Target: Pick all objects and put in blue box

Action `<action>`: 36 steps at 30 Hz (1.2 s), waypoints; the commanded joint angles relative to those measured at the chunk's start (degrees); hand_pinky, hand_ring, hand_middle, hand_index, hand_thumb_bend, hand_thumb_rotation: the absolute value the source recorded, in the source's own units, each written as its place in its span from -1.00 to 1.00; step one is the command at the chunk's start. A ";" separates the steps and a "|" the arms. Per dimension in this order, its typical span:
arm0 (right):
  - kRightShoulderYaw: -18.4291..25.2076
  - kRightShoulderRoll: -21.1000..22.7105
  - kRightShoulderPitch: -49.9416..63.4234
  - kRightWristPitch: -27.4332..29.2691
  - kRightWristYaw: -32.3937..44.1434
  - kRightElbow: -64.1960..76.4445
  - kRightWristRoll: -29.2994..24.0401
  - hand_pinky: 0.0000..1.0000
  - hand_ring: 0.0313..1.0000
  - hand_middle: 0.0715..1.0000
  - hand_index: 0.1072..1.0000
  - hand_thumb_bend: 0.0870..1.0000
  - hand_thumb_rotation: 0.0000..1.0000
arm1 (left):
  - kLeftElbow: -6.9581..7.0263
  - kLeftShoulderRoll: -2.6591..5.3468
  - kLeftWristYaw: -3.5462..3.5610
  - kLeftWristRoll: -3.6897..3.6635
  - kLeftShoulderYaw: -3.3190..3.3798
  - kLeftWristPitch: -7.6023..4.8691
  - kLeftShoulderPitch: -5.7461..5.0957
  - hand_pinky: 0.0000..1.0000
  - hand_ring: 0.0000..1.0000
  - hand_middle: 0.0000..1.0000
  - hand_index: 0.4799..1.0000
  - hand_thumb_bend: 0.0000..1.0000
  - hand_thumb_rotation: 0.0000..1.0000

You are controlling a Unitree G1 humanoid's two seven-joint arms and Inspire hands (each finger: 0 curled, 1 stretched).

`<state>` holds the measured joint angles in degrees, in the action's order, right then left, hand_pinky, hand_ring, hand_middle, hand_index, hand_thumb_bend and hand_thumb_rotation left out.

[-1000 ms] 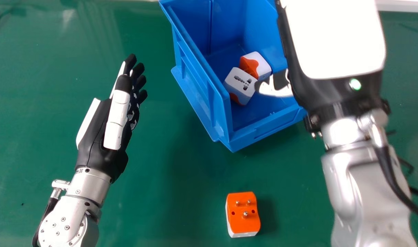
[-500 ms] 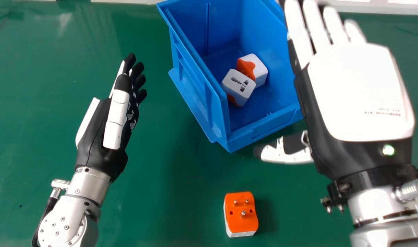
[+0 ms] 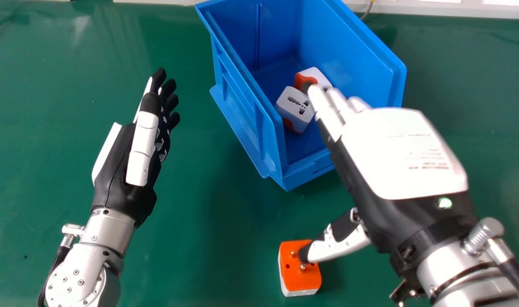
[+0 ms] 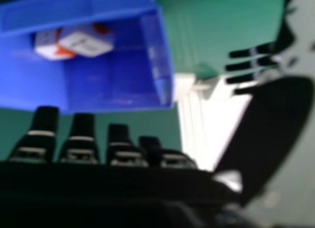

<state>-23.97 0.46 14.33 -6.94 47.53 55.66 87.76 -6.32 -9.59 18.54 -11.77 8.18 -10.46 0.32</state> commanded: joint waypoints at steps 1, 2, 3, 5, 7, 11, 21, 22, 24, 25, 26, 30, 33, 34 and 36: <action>-4.43 -11.57 -0.44 1.02 1.79 4.34 -2.05 0.63 0.77 0.84 0.92 0.87 -0.44 | 1.58 -0.30 -0.14 -0.63 0.36 -0.24 0.53 1.00 1.00 1.00 1.00 0.55 1.00; -4.02 -11.73 -0.72 1.34 2.36 4.34 -2.29 0.61 0.75 0.81 0.90 0.87 -0.42 | 1.69 -0.33 -0.08 -0.60 0.37 -0.24 0.46 1.00 1.00 1.00 1.00 0.55 1.00; -3.52 -11.90 -1.10 1.66 3.06 4.34 -2.62 0.61 0.75 0.81 0.90 0.87 -0.42 | 1.84 -0.41 -0.02 -0.56 0.36 -0.21 0.40 1.00 1.00 1.00 1.00 0.55 1.00; -2.08 -12.17 -2.08 2.40 4.67 4.34 -3.44 0.59 0.72 0.78 0.88 0.86 -0.41 | 1.89 -0.61 0.20 -0.50 0.34 -0.26 0.41 1.00 1.00 1.00 1.00 0.55 1.00; -0.78 -12.71 -3.14 3.00 6.59 4.34 -3.66 0.57 0.70 0.76 0.86 0.84 -0.40 | 1.63 -0.73 0.32 -0.50 0.39 -0.32 0.53 1.00 1.00 1.00 1.00 0.56 1.00; 1.10 -14.02 -5.31 4.04 11.10 4.34 -3.17 0.54 0.64 0.70 0.78 0.82 -0.39 | 1.52 -0.70 0.22 -0.54 0.40 -0.08 0.66 1.00 1.00 1.00 1.00 0.56 1.00; 3.48 -13.53 -7.72 4.68 17.48 4.34 -3.99 0.48 0.53 0.56 0.58 0.79 -0.36 | 1.59 -0.51 -0.13 -0.26 0.17 0.04 0.70 1.00 1.00 1.00 1.00 0.58 1.00; 3.66 -13.18 -7.70 4.86 17.65 4.34 -4.26 0.48 0.53 0.56 0.58 0.79 -0.36 | 1.73 -0.50 -0.17 -0.23 0.13 0.10 0.66 1.00 1.00 1.00 1.00 0.58 1.00; 3.91 -12.81 -7.46 5.08 17.83 4.34 -4.77 0.47 0.52 0.55 0.56 0.78 -0.35 | 1.74 -0.45 -0.19 -0.20 0.12 -0.05 0.63 1.00 1.00 1.00 1.00 0.58 1.00; 4.09 -12.68 -7.23 5.26 17.73 4.34 -5.17 0.46 0.50 0.53 0.53 0.78 -0.34 | 1.62 -0.48 -0.15 -0.12 0.12 -0.27 0.64 1.00 1.00 1.00 1.00 0.58 1.00; 4.21 -12.62 -6.94 5.46 17.51 4.34 -5.49 0.46 0.50 0.53 0.53 0.78 -0.34 | 1.52 -0.51 -0.08 -0.15 0.15 -0.37 0.66 1.00 1.00 1.00 1.00 0.58 1.00; 4.57 -12.33 -6.23 6.10 17.36 4.34 -6.11 0.44 0.48 0.51 0.49 0.78 -0.34 | 1.62 -0.46 0.00 -0.42 0.24 -0.18 0.63 1.00 1.00 1.00 1.00 0.56 1.00; 4.15 -12.23 -6.17 5.76 18.87 4.34 -5.18 0.42 0.46 0.48 0.46 0.78 -0.34 | 1.65 -0.52 0.10 -0.41 0.24 -0.32 0.58 1.00 1.00 1.00 1.00 0.56 1.00; 3.96 -12.11 -6.17 5.63 19.33 4.34 -5.00 0.42 0.45 0.48 0.45 0.78 -0.34 | 1.75 -0.54 0.08 -0.36 0.22 -0.35 0.52 1.00 1.00 1.00 1.00 0.55 1.00; 3.51 -11.85 -5.97 5.36 19.87 4.34 -4.84 0.41 0.45 0.48 0.45 0.78 -0.33 | 1.89 -0.52 0.07 -0.44 0.27 -0.26 0.45 1.00 1.00 1.00 1.00 0.55 1.00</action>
<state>-19.43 -3.38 8.65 -1.57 66.99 56.77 82.95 -6.24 -9.82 18.54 -11.75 8.21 -9.98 0.32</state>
